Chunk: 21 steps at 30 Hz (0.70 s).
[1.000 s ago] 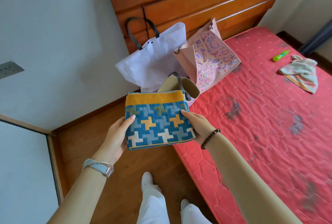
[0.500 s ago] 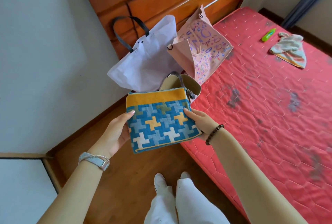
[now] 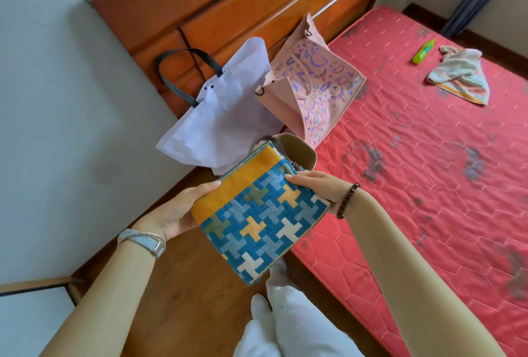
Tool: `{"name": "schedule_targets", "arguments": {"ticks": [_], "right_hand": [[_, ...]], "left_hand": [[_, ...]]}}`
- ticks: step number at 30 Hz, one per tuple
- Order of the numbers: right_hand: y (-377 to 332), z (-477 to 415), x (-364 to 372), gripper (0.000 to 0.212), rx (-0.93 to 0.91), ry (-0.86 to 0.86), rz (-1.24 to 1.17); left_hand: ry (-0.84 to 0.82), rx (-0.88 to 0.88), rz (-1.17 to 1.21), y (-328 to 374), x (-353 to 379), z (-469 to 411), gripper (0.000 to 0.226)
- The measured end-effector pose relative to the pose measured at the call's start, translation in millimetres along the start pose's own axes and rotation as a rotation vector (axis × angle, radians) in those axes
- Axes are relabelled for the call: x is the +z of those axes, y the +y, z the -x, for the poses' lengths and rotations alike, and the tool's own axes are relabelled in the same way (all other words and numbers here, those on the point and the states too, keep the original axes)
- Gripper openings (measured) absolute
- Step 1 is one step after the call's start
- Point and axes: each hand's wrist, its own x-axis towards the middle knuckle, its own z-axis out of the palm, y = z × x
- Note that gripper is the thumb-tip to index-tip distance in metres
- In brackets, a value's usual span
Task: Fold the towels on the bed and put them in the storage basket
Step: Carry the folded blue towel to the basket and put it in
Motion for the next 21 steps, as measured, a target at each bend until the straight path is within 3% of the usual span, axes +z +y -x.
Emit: {"name": "schedule_targets", "arguments": {"ticks": [2,6,8,11,14,18,21], "right_hand": [[-12.4,-3.4,-8.0,0.027,0.009,-0.035,0.005],[-24.4,-12.1,-26.4,0.026,0.009,-0.078,0.082],[-26.4,-17.0,-32.2,0.025,0.022,-0.084,0.097],[-27.8,-25.2,-40.4,0.033,0.047,-0.046,0.082],[-28.2,-32.1,-48.9,0.047,0.051,0.026,0.059],[-25.5,-31.9,-54.2,0.037,0.045,0.071,-0.255],[-17.5,-34.7,-54.6,0.047,-0.056,0.111,-0.468]], "left_hand": [[-0.070,-0.019,-0.018,15.5,-2.6,-8.9,0.079],[-0.198,-0.051,-0.155,41.1,6.4,-29.9,0.069],[-0.180,-0.083,-0.224,46.9,17.6,-44.1,0.071],[-0.091,-0.073,-0.269,49.3,30.6,-64.1,0.044],[-0.055,-0.032,-0.225,49.4,33.5,-78.4,0.036],[-0.071,0.003,-0.154,52.9,31.8,-91.9,0.049],[-0.062,0.011,-0.112,51.3,23.6,-102.2,0.071]]}}
